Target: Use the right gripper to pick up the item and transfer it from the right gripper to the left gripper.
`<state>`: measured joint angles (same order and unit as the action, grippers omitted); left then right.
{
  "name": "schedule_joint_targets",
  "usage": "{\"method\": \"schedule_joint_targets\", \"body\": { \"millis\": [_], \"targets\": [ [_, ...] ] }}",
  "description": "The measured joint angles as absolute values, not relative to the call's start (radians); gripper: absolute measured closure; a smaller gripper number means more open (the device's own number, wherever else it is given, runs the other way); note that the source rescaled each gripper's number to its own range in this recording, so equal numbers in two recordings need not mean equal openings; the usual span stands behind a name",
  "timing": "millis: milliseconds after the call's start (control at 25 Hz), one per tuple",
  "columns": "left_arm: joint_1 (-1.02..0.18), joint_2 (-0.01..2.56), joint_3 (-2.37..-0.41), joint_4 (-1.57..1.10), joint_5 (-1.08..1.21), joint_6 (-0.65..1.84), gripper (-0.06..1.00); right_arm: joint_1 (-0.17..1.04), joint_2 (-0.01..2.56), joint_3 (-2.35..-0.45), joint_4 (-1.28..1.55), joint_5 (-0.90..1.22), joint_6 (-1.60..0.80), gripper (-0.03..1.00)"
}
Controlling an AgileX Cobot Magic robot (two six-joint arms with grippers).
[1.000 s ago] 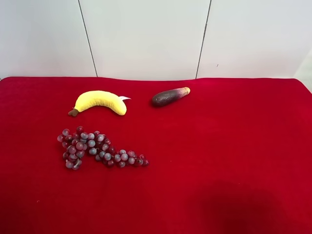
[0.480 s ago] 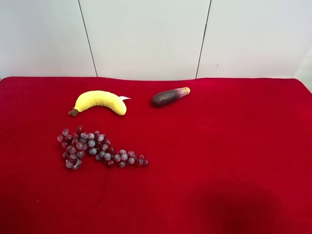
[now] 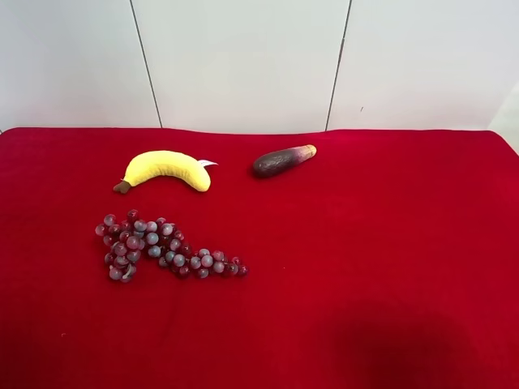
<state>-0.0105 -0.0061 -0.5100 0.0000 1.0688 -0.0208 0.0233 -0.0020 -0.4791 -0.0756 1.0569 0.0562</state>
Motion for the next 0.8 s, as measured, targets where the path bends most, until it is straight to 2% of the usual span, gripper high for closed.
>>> {"method": "schedule_joint_targets", "body": {
  "millis": [800],
  "targets": [
    [-0.011,-0.006,-0.510,0.000,1.069,-0.017,-0.05,0.023,-0.002,-0.479,-0.076,1.057,0.056,-0.03]
  ]
}}
